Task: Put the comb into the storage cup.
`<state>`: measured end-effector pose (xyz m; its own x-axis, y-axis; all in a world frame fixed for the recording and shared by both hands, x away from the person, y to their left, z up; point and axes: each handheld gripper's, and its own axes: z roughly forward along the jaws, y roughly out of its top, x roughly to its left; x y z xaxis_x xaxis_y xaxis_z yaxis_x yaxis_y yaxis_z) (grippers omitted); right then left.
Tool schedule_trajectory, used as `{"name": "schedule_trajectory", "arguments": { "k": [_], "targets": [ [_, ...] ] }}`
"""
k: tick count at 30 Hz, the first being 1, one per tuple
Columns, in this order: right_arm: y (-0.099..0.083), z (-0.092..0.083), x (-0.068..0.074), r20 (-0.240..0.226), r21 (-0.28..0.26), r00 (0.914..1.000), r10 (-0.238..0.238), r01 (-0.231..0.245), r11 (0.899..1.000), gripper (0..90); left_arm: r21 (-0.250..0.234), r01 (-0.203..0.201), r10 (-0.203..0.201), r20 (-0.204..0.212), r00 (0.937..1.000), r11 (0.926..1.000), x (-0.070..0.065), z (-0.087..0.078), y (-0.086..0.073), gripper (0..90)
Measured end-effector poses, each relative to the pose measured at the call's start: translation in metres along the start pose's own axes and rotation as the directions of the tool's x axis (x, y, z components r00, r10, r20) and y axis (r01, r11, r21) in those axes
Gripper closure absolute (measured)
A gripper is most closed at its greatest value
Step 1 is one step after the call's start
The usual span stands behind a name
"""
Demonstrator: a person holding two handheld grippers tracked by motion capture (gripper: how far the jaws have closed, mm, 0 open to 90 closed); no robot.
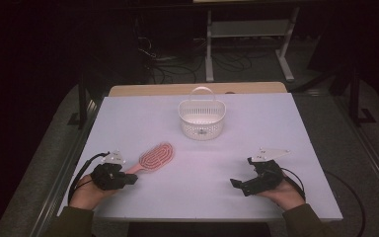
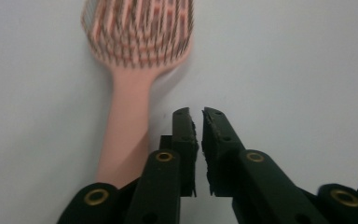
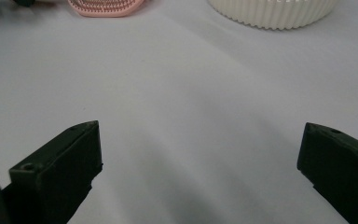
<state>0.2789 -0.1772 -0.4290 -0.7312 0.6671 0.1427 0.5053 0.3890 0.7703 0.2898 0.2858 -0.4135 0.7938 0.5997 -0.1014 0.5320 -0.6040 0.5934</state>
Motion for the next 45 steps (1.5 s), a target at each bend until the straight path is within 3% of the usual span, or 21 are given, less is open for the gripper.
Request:
{"name": "schedule_trajectory", "arguments": {
  "k": [8, 9, 11, 15, 19, 24, 25, 27, 31, 45],
  "targets": [
    [0.000, 0.001, 0.000, -0.003, 0.003, 1.0000, -0.003, 0.003, 1.000, 0.0, -0.129, -0.037, 0.039, 0.019, 0.9990, 0.9910, -0.007, 0.001, 0.013, 59.2],
    [0.000, 0.001, 0.000, -0.003, 0.003, 1.0000, -0.003, 0.003, 1.000, 0.0, -0.150, -0.040, 0.043, 0.018, 0.9989, 0.9878, -0.007, 0.001, 0.015, 53.0],
    [0.000, 0.001, 0.000, -0.003, 0.003, 1.0000, -0.003, 0.003, 1.000, 0.0, -0.193, -0.042, 0.049, 0.032, 0.9983, 0.9803, -0.008, 0.002, 0.019, 50.4],
    [0.000, 0.001, 0.000, -0.004, 0.002, 1.0000, -0.003, 0.003, 1.000, 0.0, -0.247, -0.049, 0.065, 0.059, 0.9961, 0.9677, -0.008, 0.006, 0.025, 36.8],
    [0.000, 0.001, 0.000, -0.004, 0.003, 1.0000, -0.005, 0.005, 1.000, 0.0, -0.263, -0.079, 0.099, 0.065, 0.9930, 0.9616, -0.011, 0.013, 0.030, 28.4],
    [0.000, 0.001, 0.000, -0.004, 0.002, 1.0000, -0.007, 0.007, 1.000, 0.0, -0.274, -0.113, 0.134, 0.056, 0.9894, 0.9550, -0.016, 0.023, 0.036, 11.5],
    [0.000, 0.001, 0.000, -0.004, 0.000, 1.0000, -0.006, 0.006, 1.000, 0.0, -0.278, -0.116, 0.136, 0.056, 0.9891, 0.9537, -0.016, 0.024, 0.037, 4.2],
    [0.000, 0.001, 0.000, -0.005, -0.002, 1.0000, -0.001, 0.001, 1.000, 0.0, -0.289, -0.120, 0.144, 0.064, 0.9875, 0.9497, -0.017, 0.025, 0.037, 0.1],
    [-0.001, 0.001, 0.000, -0.003, -0.002, 1.0000, 0.000, 0.000, 1.000, 0.0, -0.296, -0.129, 0.154, 0.063, 0.9861, 0.9466, -0.018, 0.026, 0.037, 0.0],
    [-0.002, 0.001, -0.001, -0.003, -0.007, 1.0000, -0.002, 0.002, 1.000, 0.0, -0.296, -0.122, 0.148, 0.067, 0.9867, 0.9472, -0.017, 0.024, 0.037, 0.0]
  ]
}}
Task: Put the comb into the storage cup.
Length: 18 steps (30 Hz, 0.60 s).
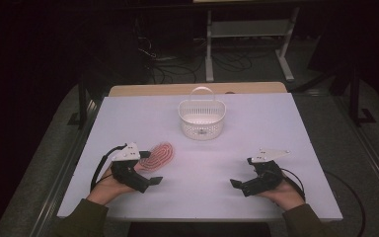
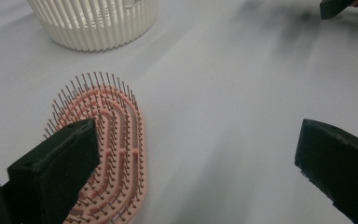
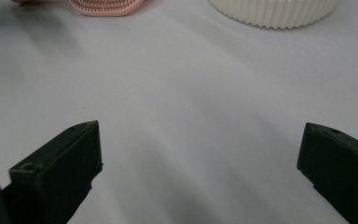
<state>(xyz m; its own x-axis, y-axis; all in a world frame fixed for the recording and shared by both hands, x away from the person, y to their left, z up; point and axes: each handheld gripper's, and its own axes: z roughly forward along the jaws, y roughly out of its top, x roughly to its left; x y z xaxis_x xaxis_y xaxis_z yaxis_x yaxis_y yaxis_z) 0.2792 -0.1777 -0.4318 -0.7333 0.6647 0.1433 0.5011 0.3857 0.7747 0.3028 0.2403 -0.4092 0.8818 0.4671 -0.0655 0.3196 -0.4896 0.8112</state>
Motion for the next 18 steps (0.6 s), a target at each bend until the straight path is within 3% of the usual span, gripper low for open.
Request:
{"name": "schedule_trajectory", "arguments": {
  "k": [18],
  "targets": [
    [0.000, 0.000, -0.001, 0.000, -0.005, 1.0000, 0.010, -0.010, 1.000, 0.0, 0.024, 0.001, -0.001, 0.011, 0.9999, 0.9997, 0.006, -0.004, 0.012, 0.0]
  ]
}}
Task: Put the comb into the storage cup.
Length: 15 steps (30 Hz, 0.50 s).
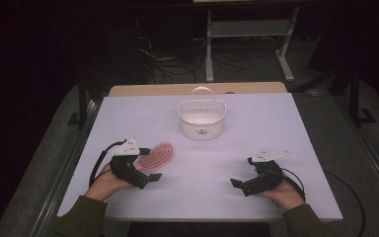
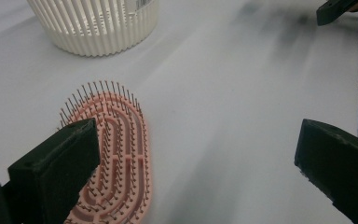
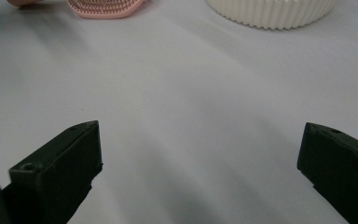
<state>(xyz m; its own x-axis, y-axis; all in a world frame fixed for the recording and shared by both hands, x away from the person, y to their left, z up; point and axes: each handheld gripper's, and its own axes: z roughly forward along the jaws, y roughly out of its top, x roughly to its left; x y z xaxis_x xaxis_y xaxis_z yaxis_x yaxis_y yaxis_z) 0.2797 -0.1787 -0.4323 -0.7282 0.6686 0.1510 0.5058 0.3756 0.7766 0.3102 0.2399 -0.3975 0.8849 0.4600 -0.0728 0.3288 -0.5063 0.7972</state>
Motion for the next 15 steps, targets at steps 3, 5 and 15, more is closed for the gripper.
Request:
{"name": "schedule_trajectory", "arguments": {
  "k": [3, 5, 15],
  "targets": [
    [0.000, 0.001, 0.000, 0.000, 0.003, 1.0000, 0.001, -0.001, 1.000, 0.0, -0.005, -0.002, 0.002, -0.014, 0.9999, 1.0000, 0.002, -0.002, 0.002, 0.0],
    [0.000, 0.001, 0.000, -0.001, 0.003, 1.0000, 0.000, 0.000, 1.000, 0.0, -0.010, 0.000, 0.000, -0.015, 0.9999, 0.9999, 0.004, -0.004, 0.004, 0.0],
    [0.000, 0.000, -0.001, 0.001, -0.002, 1.0000, 0.002, -0.002, 1.000, 0.0, -0.029, 0.021, -0.022, -0.035, 0.9992, 0.9994, 0.015, -0.012, 0.014, 0.0]
  ]
}}
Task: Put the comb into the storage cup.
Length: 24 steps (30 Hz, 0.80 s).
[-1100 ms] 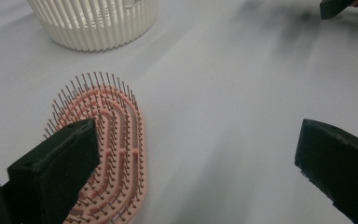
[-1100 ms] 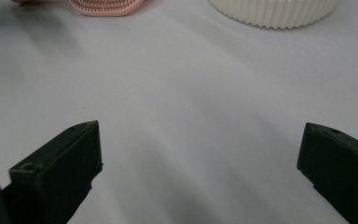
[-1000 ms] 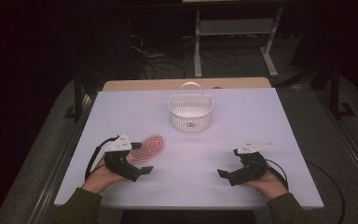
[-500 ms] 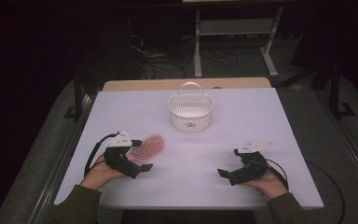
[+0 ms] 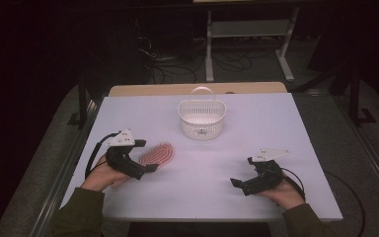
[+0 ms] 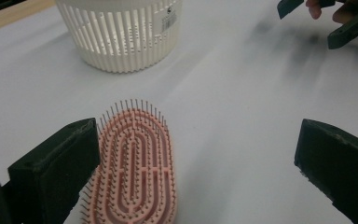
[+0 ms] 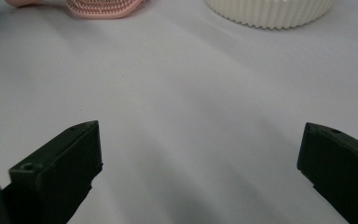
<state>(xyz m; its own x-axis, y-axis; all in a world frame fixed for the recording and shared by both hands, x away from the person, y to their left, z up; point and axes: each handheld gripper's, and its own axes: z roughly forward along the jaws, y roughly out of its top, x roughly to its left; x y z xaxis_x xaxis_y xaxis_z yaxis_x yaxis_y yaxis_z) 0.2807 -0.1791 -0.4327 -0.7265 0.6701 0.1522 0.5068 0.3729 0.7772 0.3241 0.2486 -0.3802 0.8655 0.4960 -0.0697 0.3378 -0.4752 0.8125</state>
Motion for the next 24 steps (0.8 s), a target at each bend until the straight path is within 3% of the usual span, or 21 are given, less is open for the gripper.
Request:
{"name": "schedule_trajectory", "arguments": {
  "k": [10, 24],
  "targets": [
    [0.000, -0.001, 0.000, -0.001, -0.007, 1.0000, -0.005, 0.005, 1.000, 0.0, 0.040, 0.013, -0.013, 0.004, 0.9999, 0.9991, 0.005, 0.007, -0.001, 0.0],
    [0.000, 0.000, 0.000, -0.001, -0.004, 1.0000, 0.000, 0.000, 1.000, 0.0, 0.036, 0.030, -0.027, -0.074, 0.9969, 0.9989, 0.022, -0.006, -0.006, 0.0]
  ]
}}
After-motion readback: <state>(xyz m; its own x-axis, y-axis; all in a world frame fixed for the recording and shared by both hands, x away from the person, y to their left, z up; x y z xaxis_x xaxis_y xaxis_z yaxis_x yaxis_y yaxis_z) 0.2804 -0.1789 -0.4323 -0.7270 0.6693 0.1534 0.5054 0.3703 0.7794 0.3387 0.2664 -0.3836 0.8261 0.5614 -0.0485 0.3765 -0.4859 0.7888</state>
